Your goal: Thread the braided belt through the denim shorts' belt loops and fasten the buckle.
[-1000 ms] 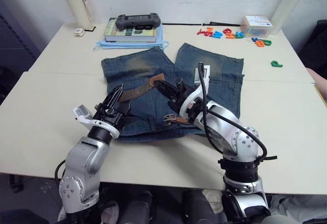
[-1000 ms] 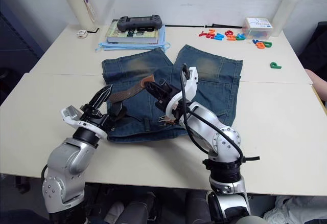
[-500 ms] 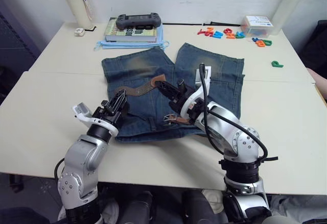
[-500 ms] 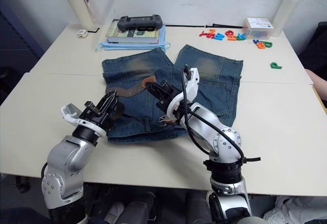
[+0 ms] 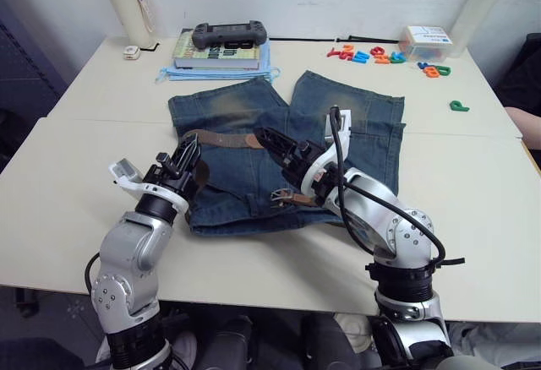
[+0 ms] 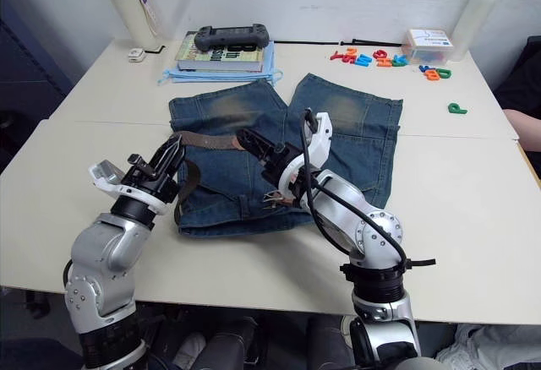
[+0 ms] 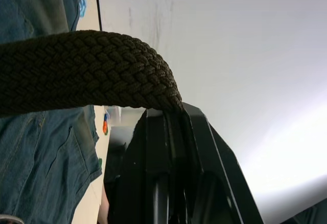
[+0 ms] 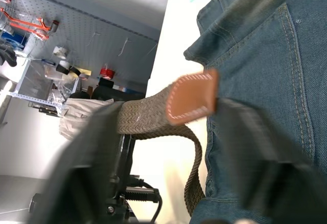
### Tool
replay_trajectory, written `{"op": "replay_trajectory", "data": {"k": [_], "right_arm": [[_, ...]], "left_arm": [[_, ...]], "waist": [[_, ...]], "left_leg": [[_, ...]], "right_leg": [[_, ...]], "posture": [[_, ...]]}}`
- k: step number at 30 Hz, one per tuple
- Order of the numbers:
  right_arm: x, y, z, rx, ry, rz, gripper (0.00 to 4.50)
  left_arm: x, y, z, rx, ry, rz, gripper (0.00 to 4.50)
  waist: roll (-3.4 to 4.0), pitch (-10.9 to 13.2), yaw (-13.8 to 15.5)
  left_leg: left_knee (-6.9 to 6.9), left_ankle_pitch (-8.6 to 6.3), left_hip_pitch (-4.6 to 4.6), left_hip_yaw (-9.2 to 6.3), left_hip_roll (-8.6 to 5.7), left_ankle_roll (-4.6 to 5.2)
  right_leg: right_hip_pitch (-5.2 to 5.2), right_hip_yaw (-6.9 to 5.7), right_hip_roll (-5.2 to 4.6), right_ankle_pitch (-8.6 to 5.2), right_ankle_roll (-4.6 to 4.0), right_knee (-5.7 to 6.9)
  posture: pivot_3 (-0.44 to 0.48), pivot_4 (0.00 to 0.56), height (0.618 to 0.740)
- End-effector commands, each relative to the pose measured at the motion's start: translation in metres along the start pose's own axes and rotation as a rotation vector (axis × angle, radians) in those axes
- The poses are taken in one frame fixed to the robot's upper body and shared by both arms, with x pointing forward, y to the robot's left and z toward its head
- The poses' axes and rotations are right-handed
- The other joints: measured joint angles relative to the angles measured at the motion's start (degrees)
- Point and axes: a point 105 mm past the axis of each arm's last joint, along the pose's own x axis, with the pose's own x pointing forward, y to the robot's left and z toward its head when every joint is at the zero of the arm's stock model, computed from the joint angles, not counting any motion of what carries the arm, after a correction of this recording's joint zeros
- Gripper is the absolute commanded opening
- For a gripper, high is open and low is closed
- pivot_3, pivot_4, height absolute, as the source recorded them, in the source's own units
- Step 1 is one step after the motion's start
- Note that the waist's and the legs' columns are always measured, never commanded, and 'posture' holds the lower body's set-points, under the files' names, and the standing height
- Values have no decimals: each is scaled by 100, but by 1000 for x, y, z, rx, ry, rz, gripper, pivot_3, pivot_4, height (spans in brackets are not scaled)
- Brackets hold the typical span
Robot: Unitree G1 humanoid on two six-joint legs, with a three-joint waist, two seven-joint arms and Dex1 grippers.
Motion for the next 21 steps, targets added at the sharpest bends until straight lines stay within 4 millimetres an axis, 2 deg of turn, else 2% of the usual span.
{"op": "replay_trajectory", "data": {"k": [1, 5, 10, 16, 21], "right_arm": [[-12, -4, 11, -158, -13, -27, 4449], [-22, -13, 12, -330, 33, -51, 4449], [-28, -21, -2, -490, 137, -55, 4449], [-34, -25, -18, -650, 232, -38, 4449], [-48, -30, -23, -813, 308, -19, 4449]], "left_arm": [[-11, -13, 3, 101, 14, -20, 0], [-38, 5, 16, 181, -1, 65, 0], [-62, 29, 21, 210, 38, 146, 0], [-70, 40, 21, 187, 56, 155, 0], [-71, 41, 18, 162, 64, 128, 0]], "waist": [[0, 0, 1], [1, 1, -11], [2, 1, 4], [2, 2, 54], [2, 2, 157]], "left_leg": [[0, 0, 0, 0, 0, 0], [-2, -6, 2, 0, 0, -10], [-4, -21, 3, -10, 11, 1], [-4, -42, 3, -12, 12, 13], [-5, -48, 0, -12, 12, 8]], "right_leg": [[1, 0, 0, 0, 0, -2], [1, 7, 7, 0, 0, -13], [1, 6, 16, -1, -1, -21], [9, 3, 15, 0, 1, -45], [15, 1, 15, 1, 3, -72]], "posture": [[0, 150, 667], [0, 150, 667], [0, 150, 667], [0, 150, 667], [0, 150, 667]]}}
